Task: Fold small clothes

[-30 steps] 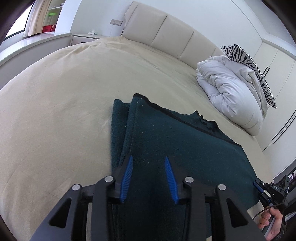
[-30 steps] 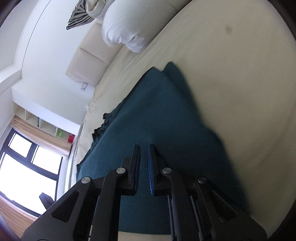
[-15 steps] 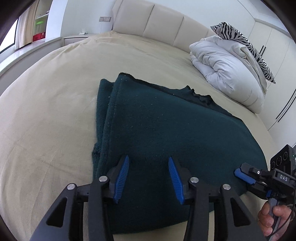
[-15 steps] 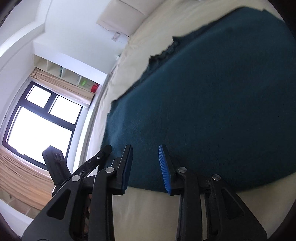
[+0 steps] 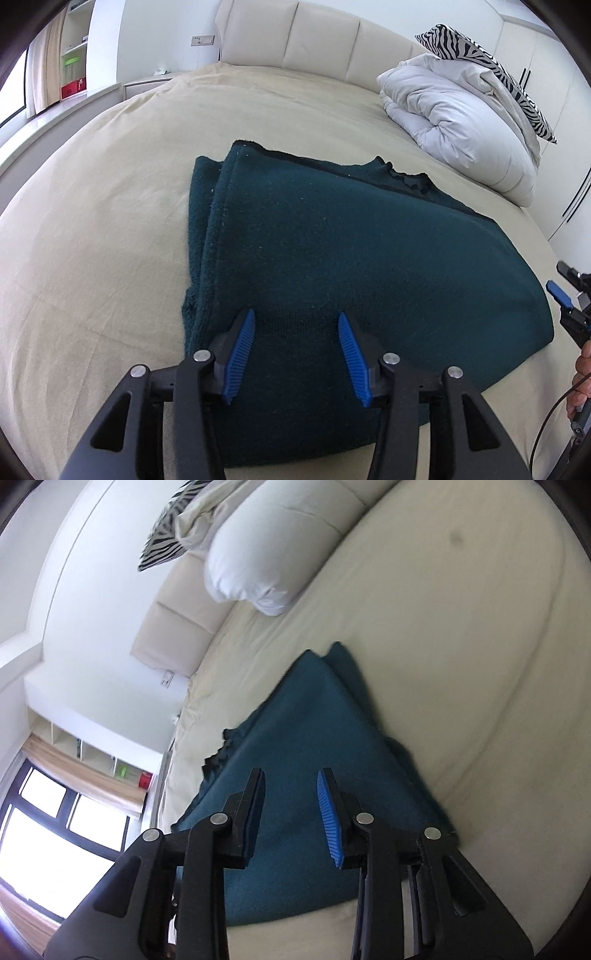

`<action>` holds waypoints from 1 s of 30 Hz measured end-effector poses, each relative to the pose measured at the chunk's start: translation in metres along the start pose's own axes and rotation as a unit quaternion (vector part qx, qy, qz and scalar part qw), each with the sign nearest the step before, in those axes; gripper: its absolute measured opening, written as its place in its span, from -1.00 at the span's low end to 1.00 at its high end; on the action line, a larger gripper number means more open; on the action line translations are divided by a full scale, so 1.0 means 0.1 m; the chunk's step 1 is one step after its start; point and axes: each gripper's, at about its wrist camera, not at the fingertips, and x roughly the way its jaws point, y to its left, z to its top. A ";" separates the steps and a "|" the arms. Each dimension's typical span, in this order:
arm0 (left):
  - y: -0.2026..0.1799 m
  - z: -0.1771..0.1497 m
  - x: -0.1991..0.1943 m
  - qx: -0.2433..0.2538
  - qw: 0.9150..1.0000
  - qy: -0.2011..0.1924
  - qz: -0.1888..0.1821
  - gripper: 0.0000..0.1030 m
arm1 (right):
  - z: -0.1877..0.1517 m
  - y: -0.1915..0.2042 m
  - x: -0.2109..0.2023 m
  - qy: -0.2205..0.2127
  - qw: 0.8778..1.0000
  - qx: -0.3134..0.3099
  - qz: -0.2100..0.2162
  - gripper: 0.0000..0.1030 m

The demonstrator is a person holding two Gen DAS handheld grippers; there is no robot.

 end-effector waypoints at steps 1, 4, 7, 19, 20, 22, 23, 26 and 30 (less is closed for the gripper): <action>-0.01 0.00 0.00 0.003 1.000 0.000 0.002 0.01 | -0.02 0.17 0.13 0.019 0.999 -0.029 0.010 -0.31; -0.01 -0.01 0.01 0.006 1.000 0.000 0.003 0.02 | -0.16 0.62 0.60 0.070 0.994 -0.077 0.043 0.04; 0.00 -0.01 0.01 0.005 1.000 0.000 0.000 0.02 | -0.34 0.95 1.04 0.123 0.985 -0.100 0.070 0.04; 0.00 0.03 -0.01 -0.002 1.000 0.000 -0.007 0.06 | -0.51 0.92 1.91 0.182 0.976 -0.060 0.105 -0.24; 0.02 0.06 -0.04 -0.012 1.000 0.000 -0.011 0.06 | -0.43 0.82 1.85 0.168 0.978 -0.049 0.109 -0.25; 0.02 0.15 -0.11 -0.025 0.999 -0.008 -0.019 0.06 | -0.27 0.60 1.64 0.139 0.985 -0.040 0.095 -0.25; 0.00 0.20 -0.13 -0.026 0.999 -0.015 -0.021 0.07 | -0.19 0.48 1.55 0.126 0.988 -0.033 0.086 -0.25; -0.06 0.39 -0.03 -0.024 0.999 -0.014 -0.028 0.12 | 0.03 0.14 1.28 0.091 0.993 -0.001 0.078 -0.25; 0.03 0.49 0.27 -0.040 0.998 0.014 -0.038 0.11 | 0.20 -0.16 0.94 0.053 0.997 0.018 0.058 -0.23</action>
